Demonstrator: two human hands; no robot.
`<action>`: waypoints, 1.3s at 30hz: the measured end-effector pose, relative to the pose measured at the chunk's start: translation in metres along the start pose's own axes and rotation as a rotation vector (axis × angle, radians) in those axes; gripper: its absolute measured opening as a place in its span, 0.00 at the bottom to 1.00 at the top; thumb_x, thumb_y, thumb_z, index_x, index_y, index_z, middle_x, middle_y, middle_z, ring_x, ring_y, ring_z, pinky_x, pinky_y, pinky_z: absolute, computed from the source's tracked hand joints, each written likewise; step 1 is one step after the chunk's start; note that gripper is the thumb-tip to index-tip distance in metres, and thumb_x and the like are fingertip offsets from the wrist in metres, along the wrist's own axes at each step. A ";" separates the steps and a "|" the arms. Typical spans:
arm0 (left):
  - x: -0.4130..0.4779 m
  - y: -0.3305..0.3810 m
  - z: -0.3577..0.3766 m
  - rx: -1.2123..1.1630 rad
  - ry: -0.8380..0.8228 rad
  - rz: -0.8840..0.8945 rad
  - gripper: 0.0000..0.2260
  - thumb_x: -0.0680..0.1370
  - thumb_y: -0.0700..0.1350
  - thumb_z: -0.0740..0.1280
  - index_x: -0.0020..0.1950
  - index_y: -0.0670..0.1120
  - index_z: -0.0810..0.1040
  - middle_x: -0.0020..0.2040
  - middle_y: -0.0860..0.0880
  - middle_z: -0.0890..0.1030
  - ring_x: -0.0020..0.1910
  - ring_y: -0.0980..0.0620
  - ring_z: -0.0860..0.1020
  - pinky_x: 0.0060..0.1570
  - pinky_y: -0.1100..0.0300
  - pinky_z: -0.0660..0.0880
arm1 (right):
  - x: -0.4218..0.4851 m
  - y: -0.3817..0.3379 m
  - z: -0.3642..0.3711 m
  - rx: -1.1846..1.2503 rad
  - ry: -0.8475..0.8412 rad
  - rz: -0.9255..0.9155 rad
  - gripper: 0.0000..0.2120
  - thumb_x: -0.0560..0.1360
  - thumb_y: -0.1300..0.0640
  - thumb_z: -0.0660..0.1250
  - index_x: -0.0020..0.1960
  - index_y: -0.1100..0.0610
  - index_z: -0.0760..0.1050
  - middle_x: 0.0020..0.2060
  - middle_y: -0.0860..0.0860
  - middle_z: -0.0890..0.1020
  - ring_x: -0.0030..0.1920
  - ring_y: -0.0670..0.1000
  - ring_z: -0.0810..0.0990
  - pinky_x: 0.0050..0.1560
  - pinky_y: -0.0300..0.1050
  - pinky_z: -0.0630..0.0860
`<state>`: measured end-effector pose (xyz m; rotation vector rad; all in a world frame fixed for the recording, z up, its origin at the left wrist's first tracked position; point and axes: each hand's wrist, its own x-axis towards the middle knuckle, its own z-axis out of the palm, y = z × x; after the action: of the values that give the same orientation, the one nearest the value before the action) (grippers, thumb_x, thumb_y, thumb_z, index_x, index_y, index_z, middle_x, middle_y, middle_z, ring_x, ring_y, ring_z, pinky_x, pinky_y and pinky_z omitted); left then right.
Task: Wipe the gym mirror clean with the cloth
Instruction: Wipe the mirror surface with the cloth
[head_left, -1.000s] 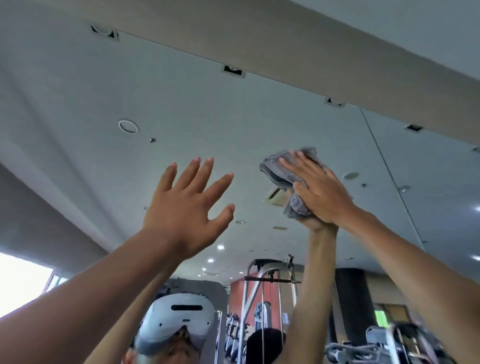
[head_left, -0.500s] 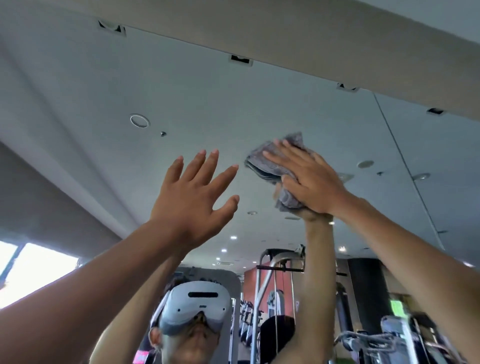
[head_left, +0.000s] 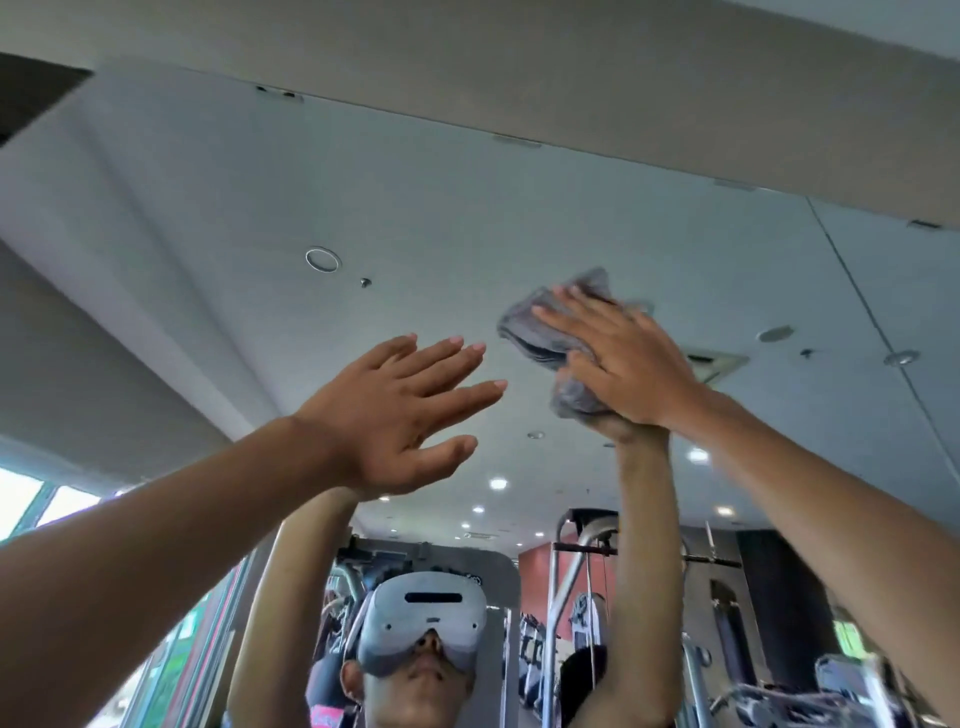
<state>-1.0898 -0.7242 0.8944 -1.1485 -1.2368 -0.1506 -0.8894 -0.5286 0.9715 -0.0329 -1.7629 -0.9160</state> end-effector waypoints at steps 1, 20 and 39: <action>-0.005 -0.005 0.000 -0.009 -0.006 0.008 0.28 0.80 0.66 0.42 0.81 0.63 0.51 0.81 0.53 0.50 0.80 0.54 0.46 0.76 0.54 0.40 | -0.001 0.013 -0.001 -0.029 0.029 0.066 0.31 0.75 0.41 0.41 0.78 0.41 0.51 0.79 0.43 0.56 0.79 0.45 0.53 0.75 0.53 0.53; -0.024 -0.015 0.006 -0.083 0.121 -0.514 0.36 0.76 0.65 0.38 0.82 0.51 0.38 0.82 0.49 0.38 0.80 0.52 0.35 0.76 0.44 0.32 | 0.071 -0.024 0.011 0.034 0.187 0.707 0.28 0.81 0.48 0.48 0.80 0.47 0.55 0.80 0.47 0.55 0.79 0.50 0.51 0.76 0.53 0.49; -0.065 -0.077 -0.015 0.085 0.034 -0.235 0.37 0.78 0.69 0.40 0.81 0.52 0.59 0.81 0.51 0.57 0.80 0.51 0.58 0.74 0.43 0.59 | 0.090 -0.082 0.029 -0.040 0.077 0.189 0.27 0.81 0.45 0.48 0.80 0.43 0.54 0.80 0.45 0.56 0.79 0.47 0.53 0.75 0.55 0.50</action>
<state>-1.1550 -0.8018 0.8906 -0.9221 -1.3336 -0.2899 -0.9852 -0.6052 0.9961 -0.1850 -1.6398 -0.8046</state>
